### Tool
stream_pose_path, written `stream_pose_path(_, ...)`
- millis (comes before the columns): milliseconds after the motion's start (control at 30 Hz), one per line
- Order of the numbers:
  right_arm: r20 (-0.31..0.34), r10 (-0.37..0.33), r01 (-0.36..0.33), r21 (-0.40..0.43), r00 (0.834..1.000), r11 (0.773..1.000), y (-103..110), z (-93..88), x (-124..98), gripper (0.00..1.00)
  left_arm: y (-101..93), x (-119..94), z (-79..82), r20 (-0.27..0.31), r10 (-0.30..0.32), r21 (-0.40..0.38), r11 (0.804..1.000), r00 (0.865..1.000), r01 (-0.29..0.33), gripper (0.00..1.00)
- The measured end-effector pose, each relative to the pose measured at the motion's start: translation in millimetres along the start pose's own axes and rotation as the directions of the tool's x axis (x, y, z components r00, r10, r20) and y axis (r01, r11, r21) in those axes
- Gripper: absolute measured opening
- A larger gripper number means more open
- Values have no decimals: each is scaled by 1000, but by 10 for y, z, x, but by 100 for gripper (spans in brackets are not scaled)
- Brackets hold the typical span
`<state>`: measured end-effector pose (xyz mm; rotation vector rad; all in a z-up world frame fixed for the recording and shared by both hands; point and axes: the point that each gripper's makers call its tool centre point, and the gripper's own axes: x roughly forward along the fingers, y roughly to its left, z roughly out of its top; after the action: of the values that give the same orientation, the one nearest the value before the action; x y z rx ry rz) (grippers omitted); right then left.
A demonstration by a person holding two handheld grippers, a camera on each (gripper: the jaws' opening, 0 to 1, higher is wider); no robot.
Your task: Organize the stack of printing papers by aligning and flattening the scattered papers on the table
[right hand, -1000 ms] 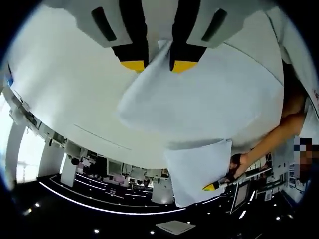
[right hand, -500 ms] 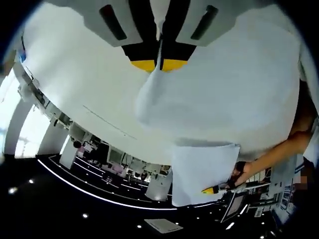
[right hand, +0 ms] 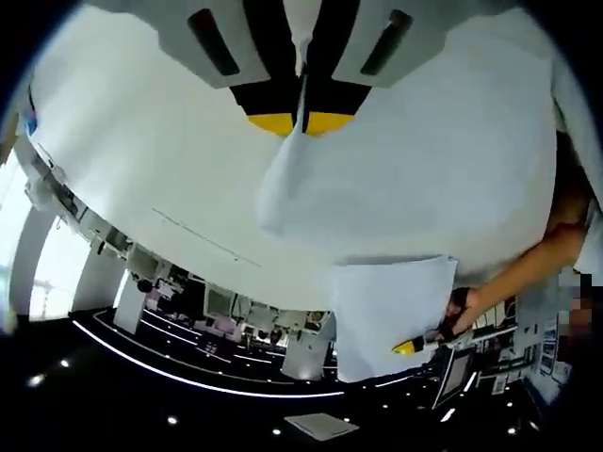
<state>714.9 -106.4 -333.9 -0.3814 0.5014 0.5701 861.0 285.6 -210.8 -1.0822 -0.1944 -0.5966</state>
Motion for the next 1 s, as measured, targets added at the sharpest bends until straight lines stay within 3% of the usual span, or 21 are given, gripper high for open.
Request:
stream_pose_path(100, -16, -8, 7, -49, 1000, 999, 7, -28, -36, 0, 13, 8, 1, -3, 1, 4, 1000, 1000, -1, 6)
stream_pose_path(467, -7, -25, 24, -40, 1000, 999, -57, -8, -116, 0, 34, 16, -24, -9, 3, 3, 1000, 1000, -3, 6)
stream_pose_path(833, 37, 24, -26, 52, 999, 998, -22, 332, -193, 0, 18, -2, -33, -8, 2, 4, 1000, 1000, -2, 6)
stream_pose_path(933, 39, 25, -26, 17, 999, 1000, -80, 403, -200, 0, 9, -4, -36, -7, 1, 6, 1000, 1000, -1, 6)
stream_pose_path(1000, -27, 40, -42, -78, 999, 996, -135, 391, -197, 0, 9, 0, -38, -8, 2, 10, 1000, 1000, -2, 6)
